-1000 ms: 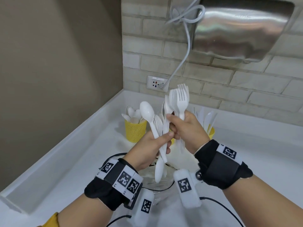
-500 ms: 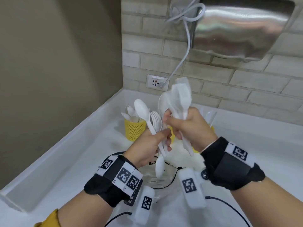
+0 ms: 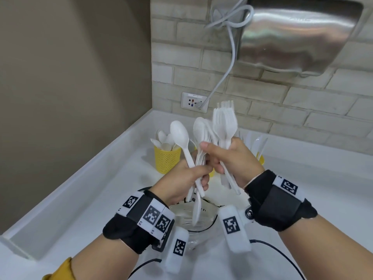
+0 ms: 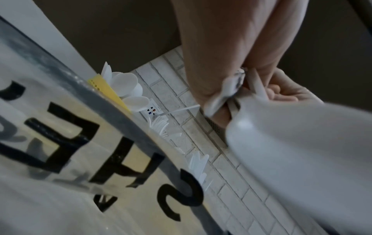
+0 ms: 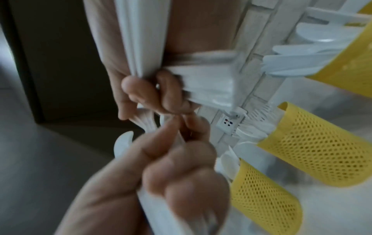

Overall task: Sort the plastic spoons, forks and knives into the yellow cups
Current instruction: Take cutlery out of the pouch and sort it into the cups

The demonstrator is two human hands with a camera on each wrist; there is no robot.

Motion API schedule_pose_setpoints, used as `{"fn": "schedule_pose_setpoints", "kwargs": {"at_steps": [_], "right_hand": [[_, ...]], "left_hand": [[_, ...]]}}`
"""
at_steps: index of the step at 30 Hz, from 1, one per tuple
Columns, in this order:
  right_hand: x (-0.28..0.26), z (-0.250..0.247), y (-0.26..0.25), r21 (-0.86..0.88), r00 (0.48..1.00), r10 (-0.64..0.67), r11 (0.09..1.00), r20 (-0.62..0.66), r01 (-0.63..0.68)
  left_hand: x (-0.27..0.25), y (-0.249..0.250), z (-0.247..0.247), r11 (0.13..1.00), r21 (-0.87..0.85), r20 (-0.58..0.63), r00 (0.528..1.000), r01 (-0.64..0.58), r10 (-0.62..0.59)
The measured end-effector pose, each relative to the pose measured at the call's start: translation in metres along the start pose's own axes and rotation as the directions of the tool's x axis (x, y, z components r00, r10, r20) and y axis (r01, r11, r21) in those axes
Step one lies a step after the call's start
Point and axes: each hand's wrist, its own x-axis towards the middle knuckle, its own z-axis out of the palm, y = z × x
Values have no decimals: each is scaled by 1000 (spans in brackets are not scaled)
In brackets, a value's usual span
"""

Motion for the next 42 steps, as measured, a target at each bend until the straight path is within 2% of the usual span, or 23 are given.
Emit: {"fn": "schedule_pose_setpoints", "kwargs": {"at_steps": [3, 8, 12, 15, 19, 21, 23, 25, 27, 29, 31, 32, 35, 39, 42], "right_hand": [[6, -7, -3, 169, 996, 2, 986, -86, 13], [13, -10, 3, 348, 997, 4, 937, -77, 23], [27, -23, -3, 440, 971, -12, 890, -239, 119], [36, -36, -13, 483, 934, -12, 854, -358, 196], [49, -54, -10, 549, 938, 0, 811, -346, 203], [57, -60, 3, 489, 961, 49, 867, -272, 94], [68, -61, 17, 345, 969, 130, 937, -212, -50], [81, -58, 27, 259, 960, 164, 960, -227, -103], [97, -53, 32, 295, 933, 138, 955, -331, -37], [113, -50, 35, 312, 873, 87, 947, -479, 77], [127, -50, 43, 183, 818, -14, 972, -575, 145], [131, -50, 48, 108, 807, -62, 982, -587, 154], [136, -48, 70, -34, 846, -100, 995, -523, 97], [138, -52, 92, -31, 921, -2, 999, -391, -11], [137, -52, 100, -100, 945, -25, 995, -326, -8]], "left_hand": [[0, -1, -1, 999, -19, 2, 1000, 29, -29], [1, 2, -2, 998, 57, -31, 999, 35, -33], [0, 0, -9, 997, 61, -83, 995, 56, -50], [-2, 0, -16, 999, -16, -142, 988, 52, -54], [-2, 6, -25, 980, -198, -169, 984, 23, -57], [-2, 10, -30, 966, -258, -175, 983, 6, -53], [-2, 14, -36, 956, -292, -197, 979, -2, -58], [-3, 17, -41, 953, -304, -227, 972, -16, -56], [-3, 21, -47, 951, -305, -252, 967, -40, -40], [-4, 25, -52, 953, -298, -269, 963, -58, -26], [-5, 28, -57, 956, -285, -283, 959, -69, -15], [-5, 29, -59, 958, -277, -290, 957, -75, -9], [-5, 30, -66, 961, -262, -310, 951, -91, 5], [-1, 26, -73, 966, -239, -316, 949, -98, 18], [4, 23, -74, 970, -224, -310, 950, -99, 25]]}}
